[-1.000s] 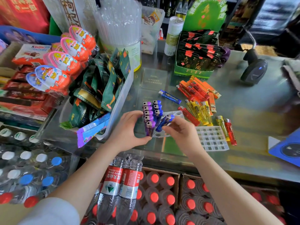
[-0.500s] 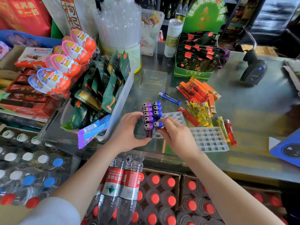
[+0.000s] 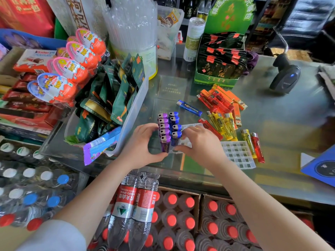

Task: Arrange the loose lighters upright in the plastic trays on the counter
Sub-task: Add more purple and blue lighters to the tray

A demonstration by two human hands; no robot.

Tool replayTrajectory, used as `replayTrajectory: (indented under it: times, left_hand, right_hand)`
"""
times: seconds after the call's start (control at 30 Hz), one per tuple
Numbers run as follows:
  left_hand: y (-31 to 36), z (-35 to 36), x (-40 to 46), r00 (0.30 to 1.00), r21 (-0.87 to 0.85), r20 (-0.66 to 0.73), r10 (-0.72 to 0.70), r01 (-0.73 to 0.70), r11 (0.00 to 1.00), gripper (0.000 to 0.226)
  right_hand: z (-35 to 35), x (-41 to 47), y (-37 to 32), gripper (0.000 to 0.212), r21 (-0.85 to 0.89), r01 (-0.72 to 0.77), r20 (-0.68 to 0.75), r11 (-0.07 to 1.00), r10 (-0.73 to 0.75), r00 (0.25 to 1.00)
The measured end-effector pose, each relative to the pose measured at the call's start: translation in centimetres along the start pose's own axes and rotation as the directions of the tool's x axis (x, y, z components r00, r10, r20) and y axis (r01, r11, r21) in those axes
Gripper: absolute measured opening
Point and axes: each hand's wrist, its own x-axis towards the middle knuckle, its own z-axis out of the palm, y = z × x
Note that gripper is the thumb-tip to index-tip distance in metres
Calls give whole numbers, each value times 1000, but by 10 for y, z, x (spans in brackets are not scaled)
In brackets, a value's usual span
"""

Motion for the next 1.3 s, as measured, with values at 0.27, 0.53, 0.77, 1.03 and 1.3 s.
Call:
replayTrajectory:
  times: [0.27,0.53,0.77,1.03,1.3]
  left_hand:
    - [1,-2,0,1000,-23,9,-16,16,1000,77]
    - [3,-3,-1,1000,-26,31,4,-3,1000,75]
    - [5,-2,-3,1000,-61,27,-4,5,998,81]
    - [10,-3,-5,999,-151,7,-50,50,987,77]
    - [12,3,-18,992,-113,-99,-77,66,991,75]
  right_hand:
    - [-2,46,37,30,17,-227,-107,974,227,968]
    - [13,85,39,22,-256,-317,51,913,340,939]
    - [-11,48,26,11,267,-305,-63,914,333,941]
    - [-2,-27,-15,17,713,-305,-33,632,465,885]
    - [11,-32,-26,12,471,-290,-16,833,336,942]
